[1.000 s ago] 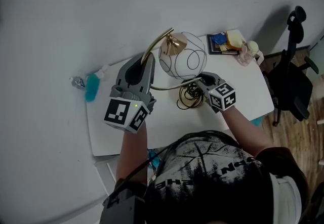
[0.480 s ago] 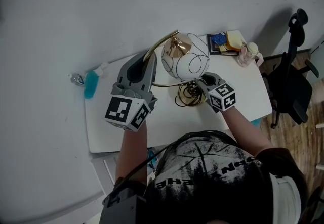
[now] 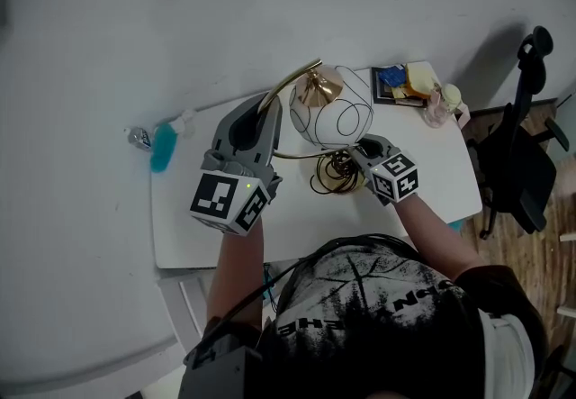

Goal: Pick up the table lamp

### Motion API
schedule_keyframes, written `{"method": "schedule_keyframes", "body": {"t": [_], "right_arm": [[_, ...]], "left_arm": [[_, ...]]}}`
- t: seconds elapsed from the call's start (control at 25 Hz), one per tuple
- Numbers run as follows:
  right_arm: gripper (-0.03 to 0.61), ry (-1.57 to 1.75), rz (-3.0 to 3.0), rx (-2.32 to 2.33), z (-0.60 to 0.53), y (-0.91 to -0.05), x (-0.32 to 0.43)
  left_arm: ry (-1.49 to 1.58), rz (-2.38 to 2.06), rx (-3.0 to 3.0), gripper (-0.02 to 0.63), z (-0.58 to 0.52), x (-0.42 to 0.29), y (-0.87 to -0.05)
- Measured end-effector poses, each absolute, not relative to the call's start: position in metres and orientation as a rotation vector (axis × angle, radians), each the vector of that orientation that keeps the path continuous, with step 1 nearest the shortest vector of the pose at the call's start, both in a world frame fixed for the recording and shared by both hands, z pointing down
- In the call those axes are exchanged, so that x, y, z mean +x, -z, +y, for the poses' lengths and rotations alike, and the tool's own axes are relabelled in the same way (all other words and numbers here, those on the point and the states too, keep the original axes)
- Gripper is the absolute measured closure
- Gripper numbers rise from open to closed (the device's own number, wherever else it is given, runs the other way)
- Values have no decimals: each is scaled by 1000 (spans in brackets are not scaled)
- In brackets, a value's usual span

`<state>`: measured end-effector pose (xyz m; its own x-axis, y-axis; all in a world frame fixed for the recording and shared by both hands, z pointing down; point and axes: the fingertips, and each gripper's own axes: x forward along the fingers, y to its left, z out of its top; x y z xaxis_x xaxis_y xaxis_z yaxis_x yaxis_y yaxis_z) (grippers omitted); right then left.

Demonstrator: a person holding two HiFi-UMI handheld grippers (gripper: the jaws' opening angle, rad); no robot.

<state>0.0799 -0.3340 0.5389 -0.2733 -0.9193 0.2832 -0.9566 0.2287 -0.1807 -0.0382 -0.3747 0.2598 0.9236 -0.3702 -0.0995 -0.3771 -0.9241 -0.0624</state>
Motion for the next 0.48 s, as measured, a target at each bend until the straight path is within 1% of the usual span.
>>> {"method": "schedule_keyframes", "body": {"t": [0.48], "right_arm": [[503, -482, -2372, 1796, -328, -542, 87]], "left_arm": [[-123, 621, -3006, 595, -371, -35, -264]]}}
